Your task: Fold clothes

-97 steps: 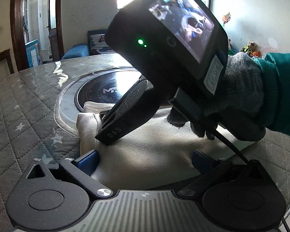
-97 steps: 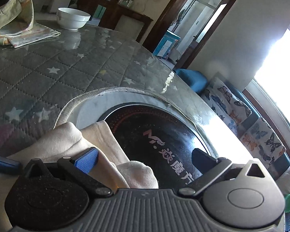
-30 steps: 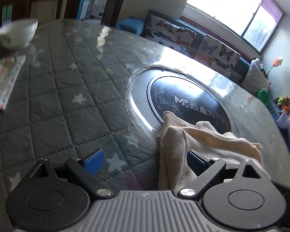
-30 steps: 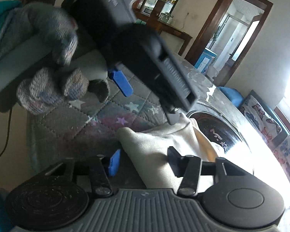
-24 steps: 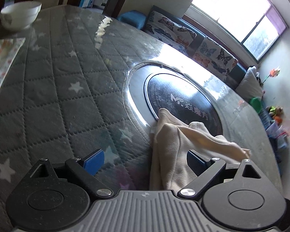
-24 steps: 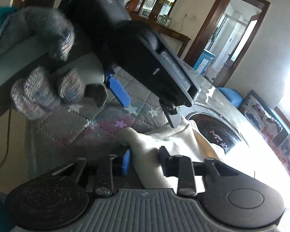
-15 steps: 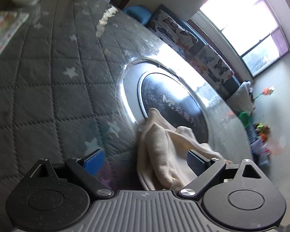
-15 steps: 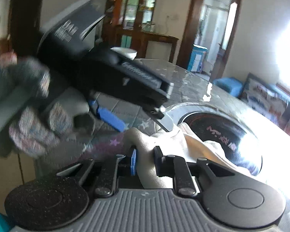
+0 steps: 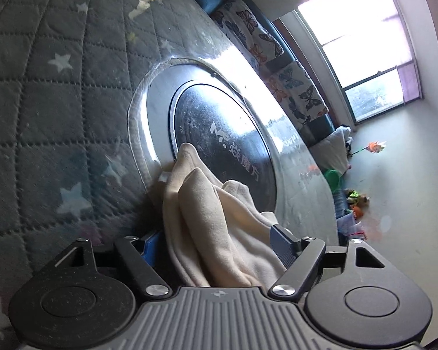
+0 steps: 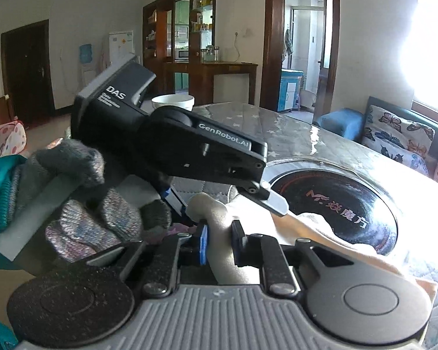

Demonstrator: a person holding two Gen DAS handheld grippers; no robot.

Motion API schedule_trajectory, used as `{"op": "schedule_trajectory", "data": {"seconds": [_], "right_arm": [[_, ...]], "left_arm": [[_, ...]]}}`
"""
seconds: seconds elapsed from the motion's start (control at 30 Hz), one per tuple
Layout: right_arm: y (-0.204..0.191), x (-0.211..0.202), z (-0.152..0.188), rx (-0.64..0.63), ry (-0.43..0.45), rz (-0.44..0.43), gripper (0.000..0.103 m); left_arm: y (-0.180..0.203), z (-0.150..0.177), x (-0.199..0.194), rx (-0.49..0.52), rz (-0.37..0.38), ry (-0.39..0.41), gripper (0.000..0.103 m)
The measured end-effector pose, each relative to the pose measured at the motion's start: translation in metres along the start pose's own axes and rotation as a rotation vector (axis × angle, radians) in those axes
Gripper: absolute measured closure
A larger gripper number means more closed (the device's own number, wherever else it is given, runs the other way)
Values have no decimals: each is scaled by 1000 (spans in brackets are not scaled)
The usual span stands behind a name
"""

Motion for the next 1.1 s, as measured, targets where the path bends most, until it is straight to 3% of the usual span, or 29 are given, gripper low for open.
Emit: {"op": "schedule_trajectory", "data": {"seconds": [0.07,0.13,0.23,0.4,0.53,0.8,0.97,1.1], "right_arm": [[1,1,2,-2,-5,-7,88],[1,3,4,-6,-12,-14,88],[-2,4,9,-11,-13,-18,84],[5,-5,13,0,-7,-14,65],[23,-20,12,47,10,43,58],[125,-37,22,264,19,312,51],[181,-38,32,406,12,385,48],[212,-36,45,513,12,387,45]], "left_arm": [[-2,1,2,-11,10,-4,40],[-5,4,6,-26,21,-19,64],[-9,8,9,-42,33,-31,76],[-6,10,9,-15,22,-23,77],[-2,11,9,16,1,-17,75],[5,13,11,69,-28,-16,75],[8,13,12,95,-44,-21,75],[11,12,13,126,-62,-24,75]]}}
Point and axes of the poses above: each gripper's, at about its wrist camera, not at the fingertips, and x roughly the way its jaws point, y to its right, z to its underside, the point moved 5 cm from there along x, roughly the way its jaws point, and after that the axes turned 12 degrees about x, right-handed, at the moved point
